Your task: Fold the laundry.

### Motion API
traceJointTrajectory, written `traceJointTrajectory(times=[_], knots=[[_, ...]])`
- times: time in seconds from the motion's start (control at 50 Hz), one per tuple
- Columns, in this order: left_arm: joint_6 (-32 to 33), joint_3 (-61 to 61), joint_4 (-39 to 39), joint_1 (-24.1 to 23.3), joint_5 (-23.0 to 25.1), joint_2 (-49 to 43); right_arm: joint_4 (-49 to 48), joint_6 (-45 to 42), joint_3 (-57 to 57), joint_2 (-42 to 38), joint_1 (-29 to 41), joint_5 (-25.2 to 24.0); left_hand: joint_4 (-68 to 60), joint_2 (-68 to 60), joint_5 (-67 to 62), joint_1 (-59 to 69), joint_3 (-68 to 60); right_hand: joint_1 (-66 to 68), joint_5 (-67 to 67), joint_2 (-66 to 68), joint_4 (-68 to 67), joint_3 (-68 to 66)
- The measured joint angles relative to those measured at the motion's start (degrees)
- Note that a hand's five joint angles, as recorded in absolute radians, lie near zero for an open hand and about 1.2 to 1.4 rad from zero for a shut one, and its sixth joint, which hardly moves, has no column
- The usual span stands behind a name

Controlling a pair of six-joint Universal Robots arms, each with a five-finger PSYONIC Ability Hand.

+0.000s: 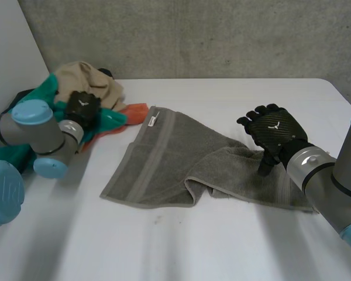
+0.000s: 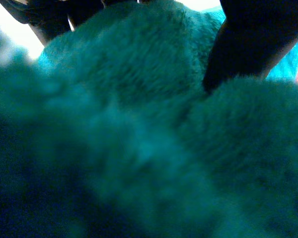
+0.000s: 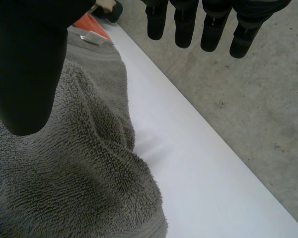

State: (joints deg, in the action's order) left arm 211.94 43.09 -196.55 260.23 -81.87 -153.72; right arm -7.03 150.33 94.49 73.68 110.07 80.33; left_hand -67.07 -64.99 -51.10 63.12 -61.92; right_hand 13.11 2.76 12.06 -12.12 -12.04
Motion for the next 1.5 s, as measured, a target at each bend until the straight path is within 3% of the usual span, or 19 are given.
traceJointTrajectory(times=[0.04, 0.16, 0.24, 0.34, 0.4, 0.42, 0.46, 0.54, 0.68, 0.82, 0.98, 1.22, 1.5], knots=[[1.5, -3.2, -1.2, 1.2, -4.8, -1.1, 0.0, 0.0, 0.0, 0.0, 0.0, 0.0, -1.6, -1.1, 0.0, 0.8, -1.8, 0.0, 0.0, 0.0, 0.0, 0.0], [11.0, -9.1, -3.0, 4.6, -11.8, -4.4, 0.0, 0.0, 0.0, 0.0, 0.1, 0.0, -1.7, -1.7, 0.0, 1.3, -2.4, 0.0, 0.0, 0.0, 0.0, 0.0], [16.5, -9.2, -3.6, 6.3, -13.3, -5.0, 0.0, 0.0, 0.0, 0.1, 0.1, 0.0, -1.8, -1.7, -2.2, 1.6, -2.5, 0.0, 0.0, 0.0, 0.0, 0.0], [16.0, -4.6, -3.9, 6.4, -13.3, -1.5, 0.2, 0.0, -0.2, 0.1, -0.3, -0.1, -1.8, -1.7, -2.3, 1.6, -2.5, 0.0, 0.0, 0.0, 0.0, 0.0], [12.5, -0.3, -4.0, 5.8, -12.7, 2.3, 0.3, 0.0, -0.3, 0.2, -0.5, -0.1, 13.5, 13.9, 10.1, -13.7, 11.8, 0.0, 0.0, 0.0, 0.0, 0.0], [11.1, 1.2, -4.0, 5.4, -12.5, 3.6, 0.3, 0.0, -0.3, 0.3, -0.5, -0.1, 29.1, 28.9, 24.4, -28.1, 25.2, 0.0, 0.0, 0.0, 0.0, 0.0], [8.1, 4.2, -4.1, 4.5, -12.2, 6.4, 0.4, 0.0, -0.4, 0.4, -0.6, -0.2, 43.4, 41.2, 37.4, -41.3, 38.6, 0.0, 0.0, 0.0, 0.0, 0.0], [2.8, 9.6, -4.1, 2.2, -11.8, 11.9, 0.6, 0.1, -0.7, 1.0, -0.8, -0.3, 52.8, 50.2, 47.2, -46.9, 47.2, 0.0, 0.0, 0.0, 0.0, 0.0], [-3.0, 20.3, -3.0, -2.4, -11.8, 22.5, 4.0, -0.3, -1.5, 2.8, -0.9, -0.6, 53.0, 50.7, 47.3, -48.6, 47.3, 0.0, 0.0, 0.0, 0.0, 0.0], [-8.0, 34.5, 0.9, -8.9, -11.6, 34.7, 16.0, -1.9, -3.0, 3.9, -2.0, -1.0, 52.6, 50.3, 46.7, -48.2, 47.0, 0.0, 0.0, 0.0, 0.0, 0.0], [-9.7, 51.3, 3.7, -16.2, -9.1, 43.6, 23.2, -6.0, 1.0, 5.0, -5.4, -3.2, 43.9, 41.9, 37.6, -40.0, 38.8, 0.0, 0.0, 0.0, 0.0, 0.0], [-9.0, 60.3, 0.2, -19.0, -3.6, 39.8, 17.5, -8.9, 10.1, 5.8, -9.1, -9.1, 43.8, 41.9, 37.7, -40.0, 38.8, 0.0, 0.0, 0.0, 0.0, 0.0], [-9.1, 56.6, -2.7, -18.7, -1.5, 34.3, 13.4, -8.1, 12.3, 5.3, -8.7, -9.5, 39.5, 37.6, 33.4, -35.6, 34.6, 0.2, 0.8, 0.9, -1.2, -1.3]])
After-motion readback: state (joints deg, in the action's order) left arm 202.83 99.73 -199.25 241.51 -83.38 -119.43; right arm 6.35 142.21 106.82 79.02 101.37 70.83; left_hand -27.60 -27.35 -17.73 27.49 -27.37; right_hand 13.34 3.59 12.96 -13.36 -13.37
